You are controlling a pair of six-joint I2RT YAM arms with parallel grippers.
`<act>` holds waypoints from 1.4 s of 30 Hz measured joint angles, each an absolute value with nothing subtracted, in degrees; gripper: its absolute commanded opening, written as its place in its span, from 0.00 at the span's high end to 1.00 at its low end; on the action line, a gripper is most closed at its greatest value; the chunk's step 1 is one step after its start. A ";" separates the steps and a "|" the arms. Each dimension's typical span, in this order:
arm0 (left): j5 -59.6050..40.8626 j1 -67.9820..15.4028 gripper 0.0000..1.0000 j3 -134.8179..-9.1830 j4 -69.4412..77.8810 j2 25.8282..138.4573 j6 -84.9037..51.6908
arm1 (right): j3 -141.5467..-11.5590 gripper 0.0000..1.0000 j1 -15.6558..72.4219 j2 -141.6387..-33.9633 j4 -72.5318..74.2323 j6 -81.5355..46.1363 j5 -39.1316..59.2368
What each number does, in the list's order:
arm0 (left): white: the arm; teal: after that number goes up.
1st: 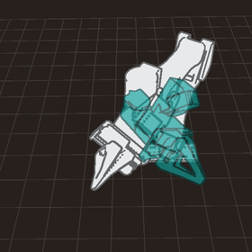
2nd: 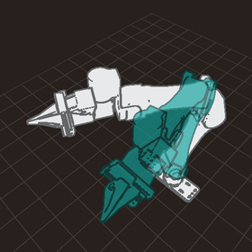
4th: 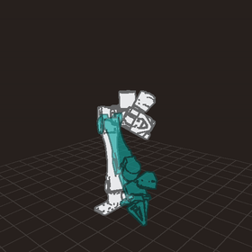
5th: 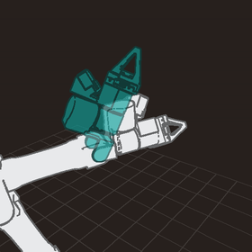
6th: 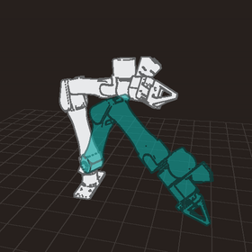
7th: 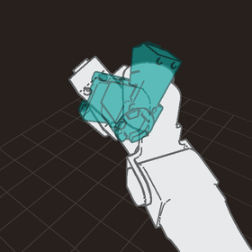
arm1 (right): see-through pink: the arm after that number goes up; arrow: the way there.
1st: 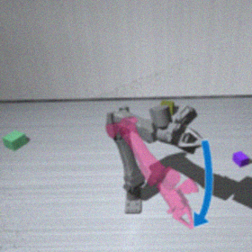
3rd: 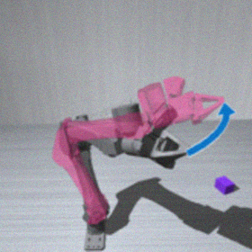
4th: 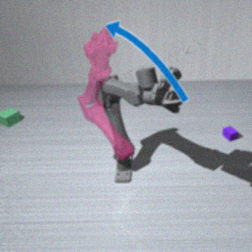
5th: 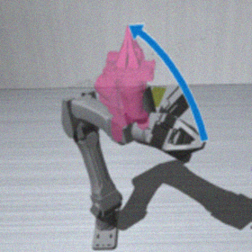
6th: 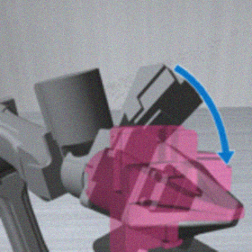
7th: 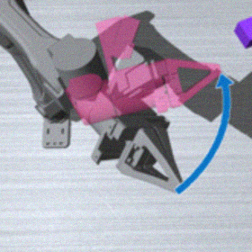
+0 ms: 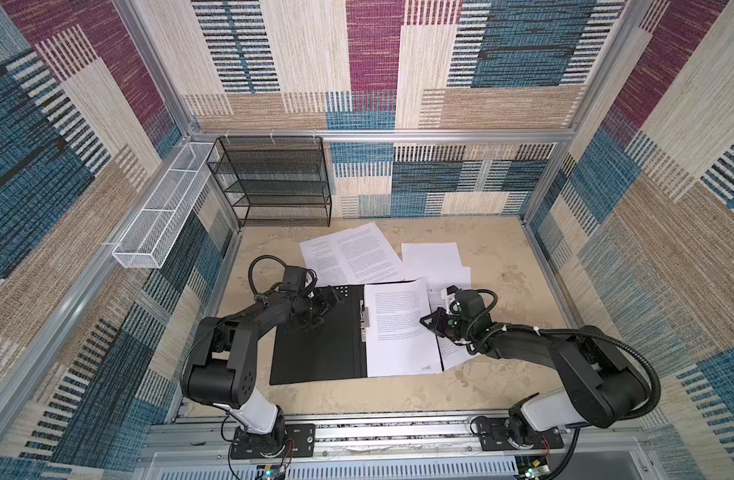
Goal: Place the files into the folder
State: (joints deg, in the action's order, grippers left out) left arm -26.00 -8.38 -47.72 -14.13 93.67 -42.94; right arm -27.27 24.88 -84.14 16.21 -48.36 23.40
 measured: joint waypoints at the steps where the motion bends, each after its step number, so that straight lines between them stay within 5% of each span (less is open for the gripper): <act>1: -26.00 -8.38 0.01 -47.72 -14.11 93.67 -43.05 | -27.27 1.00 25.04 -84.16 16.43 -48.38 23.40; 14: -26.15 -8.38 0.01 -47.72 -13.82 93.78 -43.09 | -27.27 0.96 25.87 -84.58 16.86 -49.34 23.40; 20: -26.17 -8.36 0.01 -47.72 -13.78 93.78 -43.09 | -26.48 0.73 26.22 -84.07 16.91 -49.87 23.40; 33: -26.81 -7.86 0.02 -47.57 -13.65 93.82 -43.29 | -28.16 0.03 26.30 -76.49 8.58 -49.10 16.95; 42: -29.91 -5.02 0.03 -47.44 -13.34 94.08 -44.23 | -36.71 0.00 17.39 -74.78 -1.28 -40.56 10.76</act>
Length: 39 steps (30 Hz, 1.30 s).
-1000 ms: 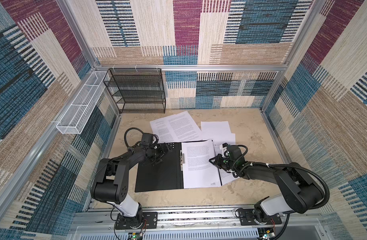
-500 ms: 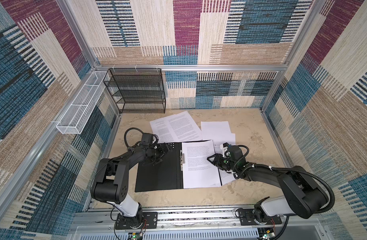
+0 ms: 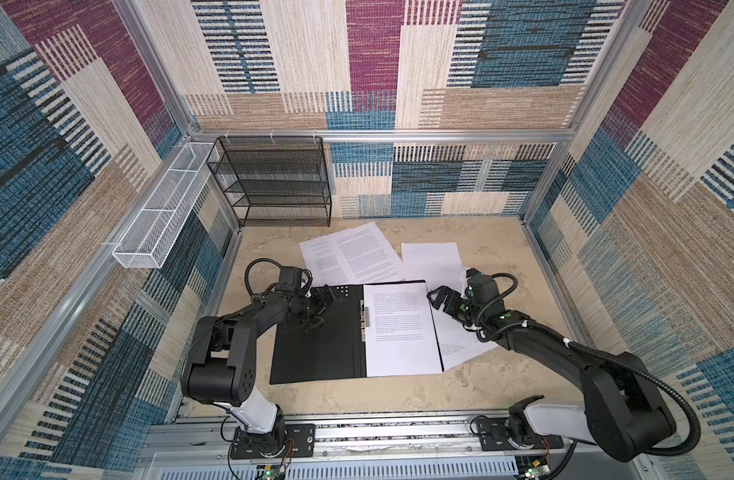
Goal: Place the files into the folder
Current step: 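Lift the right gripper toward the loose sheets while the left gripper reaches too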
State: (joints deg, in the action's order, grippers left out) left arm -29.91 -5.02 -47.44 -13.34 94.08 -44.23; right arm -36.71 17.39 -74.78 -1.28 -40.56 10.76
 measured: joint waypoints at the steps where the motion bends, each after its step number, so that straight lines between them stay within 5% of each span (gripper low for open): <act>1: -30.09 -4.58 0.03 -47.75 -13.74 94.00 -44.45 | -38.09 0.00 15.42 -75.55 -1.41 -39.18 10.70; 12: -16.49 -20.21 0.03 -64.55 -26.65 85.69 -41.12 | -53.08 0.00 1.32 -94.63 -0.25 -28.21 13.76; 22: -27.00 -34.33 0.03 -95.70 -20.75 116.11 -39.83 | -55.44 0.00 -1.43 -100.64 1.48 -27.79 19.25; 31: -31.38 -35.31 0.03 -126.43 -23.40 141.75 -36.64 | -60.55 0.00 -2.15 -104.86 1.41 -27.79 22.98; 39: -32.95 -35.31 0.03 -133.21 -27.88 148.90 -34.33 | -66.67 0.00 -2.15 -110.02 1.58 -26.50 25.50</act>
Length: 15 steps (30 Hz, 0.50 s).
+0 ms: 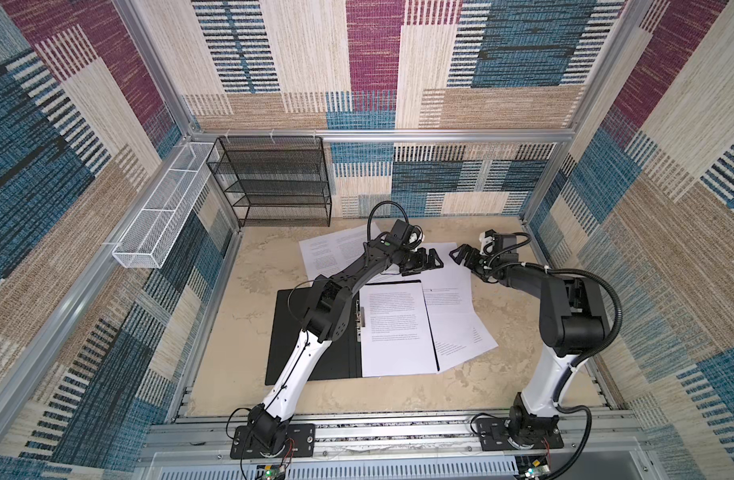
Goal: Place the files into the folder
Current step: 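Lift the right gripper toward the loose sheets while the left gripper reaches too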
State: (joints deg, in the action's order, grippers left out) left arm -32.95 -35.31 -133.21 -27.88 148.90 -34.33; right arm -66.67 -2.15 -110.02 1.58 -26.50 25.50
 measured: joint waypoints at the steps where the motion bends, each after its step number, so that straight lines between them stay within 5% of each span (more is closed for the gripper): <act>1: -32.84 -35.18 0.03 -133.12 -28.27 149.21 -34.33 | -67.92 0.00 -2.15 -111.07 1.61 -26.11 25.85; 15: -33.61 -33.52 0.03 -133.80 -26.35 151.39 -34.30 | -90.13 0.05 -1.96 -128.68 -2.50 -21.12 28.99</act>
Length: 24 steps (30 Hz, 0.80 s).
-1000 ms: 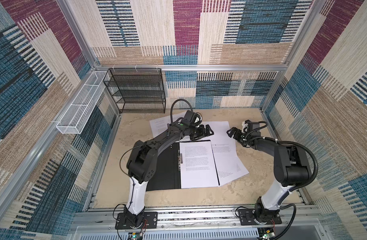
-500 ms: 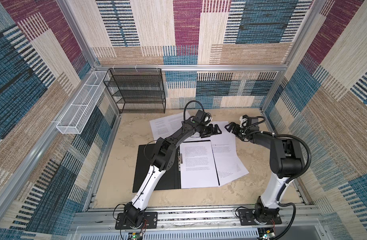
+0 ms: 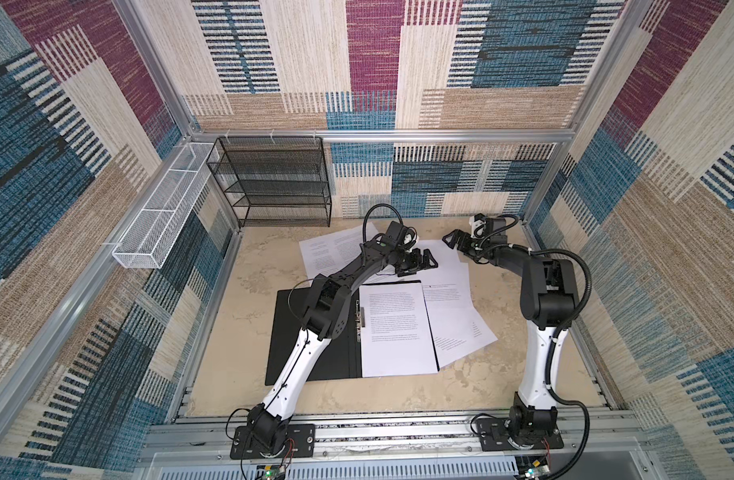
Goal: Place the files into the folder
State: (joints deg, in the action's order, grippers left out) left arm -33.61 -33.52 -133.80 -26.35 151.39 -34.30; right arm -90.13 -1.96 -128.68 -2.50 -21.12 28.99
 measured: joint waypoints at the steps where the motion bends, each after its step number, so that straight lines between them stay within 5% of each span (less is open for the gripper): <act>1: -33.63 -33.52 0.03 -133.88 -26.28 151.50 -34.30 | -90.83 0.05 -1.85 -129.47 -3.46 -20.69 29.17; 11: -34.61 -33.39 0.03 -133.23 -25.61 151.52 -34.30 | -97.01 0.05 0.01 -133.08 -7.60 -17.96 29.61; 24: -34.96 -32.53 0.04 -131.07 -21.58 151.65 -35.03 | -86.13 0.00 -0.30 -124.38 -8.45 -25.89 42.30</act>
